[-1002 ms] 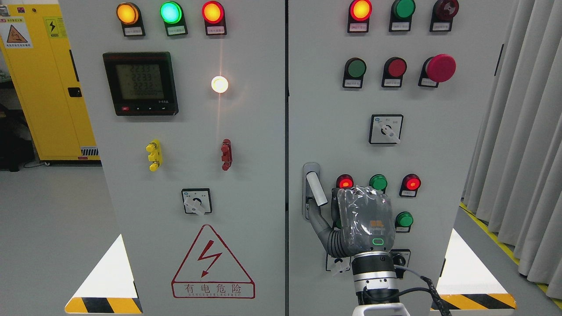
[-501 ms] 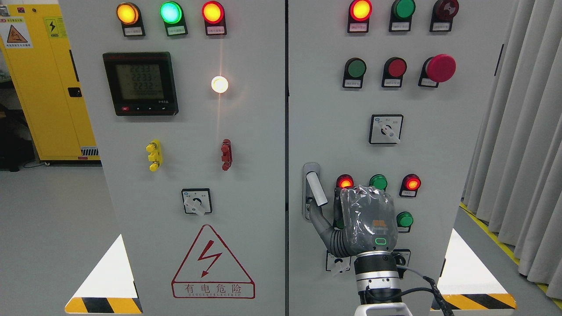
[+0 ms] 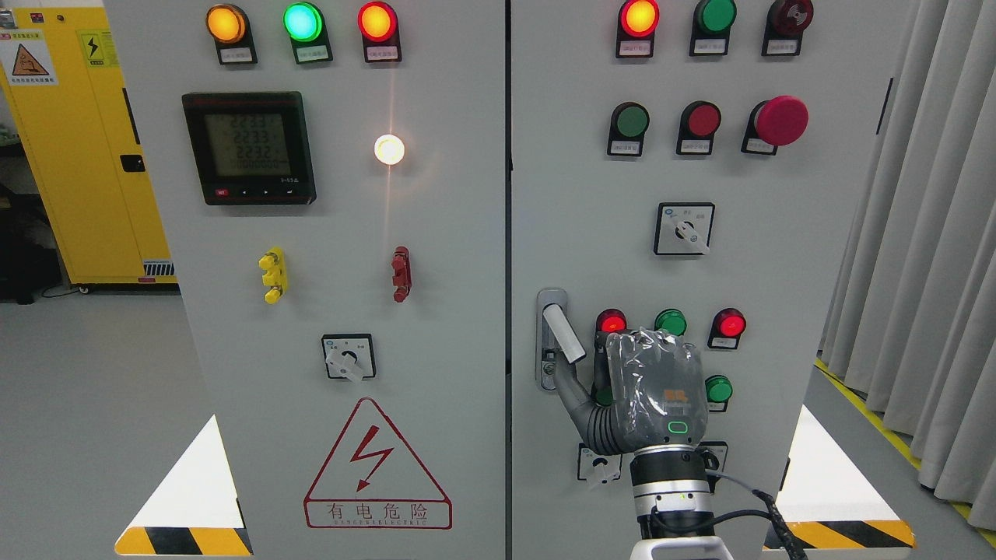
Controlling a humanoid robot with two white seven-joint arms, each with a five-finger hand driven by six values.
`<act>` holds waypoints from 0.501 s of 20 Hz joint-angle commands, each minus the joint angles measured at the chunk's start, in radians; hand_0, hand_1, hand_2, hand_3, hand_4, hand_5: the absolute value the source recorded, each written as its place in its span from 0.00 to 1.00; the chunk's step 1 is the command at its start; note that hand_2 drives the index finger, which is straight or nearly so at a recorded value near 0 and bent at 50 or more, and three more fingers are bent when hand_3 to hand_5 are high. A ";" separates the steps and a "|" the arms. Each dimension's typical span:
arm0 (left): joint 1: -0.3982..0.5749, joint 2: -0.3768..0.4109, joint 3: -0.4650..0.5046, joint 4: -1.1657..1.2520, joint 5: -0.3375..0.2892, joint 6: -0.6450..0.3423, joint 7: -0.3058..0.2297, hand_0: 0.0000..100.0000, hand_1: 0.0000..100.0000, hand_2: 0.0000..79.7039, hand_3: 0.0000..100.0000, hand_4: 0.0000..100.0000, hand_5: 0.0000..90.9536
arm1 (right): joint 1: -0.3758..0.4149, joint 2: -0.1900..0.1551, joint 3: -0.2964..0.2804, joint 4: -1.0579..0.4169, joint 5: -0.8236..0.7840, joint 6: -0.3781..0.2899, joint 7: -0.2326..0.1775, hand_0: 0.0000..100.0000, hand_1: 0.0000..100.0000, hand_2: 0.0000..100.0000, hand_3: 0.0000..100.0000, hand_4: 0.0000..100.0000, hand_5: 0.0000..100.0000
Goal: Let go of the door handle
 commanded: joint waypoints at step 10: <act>0.000 0.000 0.000 0.000 0.000 0.000 0.000 0.12 0.56 0.00 0.00 0.00 0.00 | 0.000 -0.001 -0.017 -0.008 -0.009 -0.002 -0.007 0.68 0.36 0.93 1.00 0.97 0.93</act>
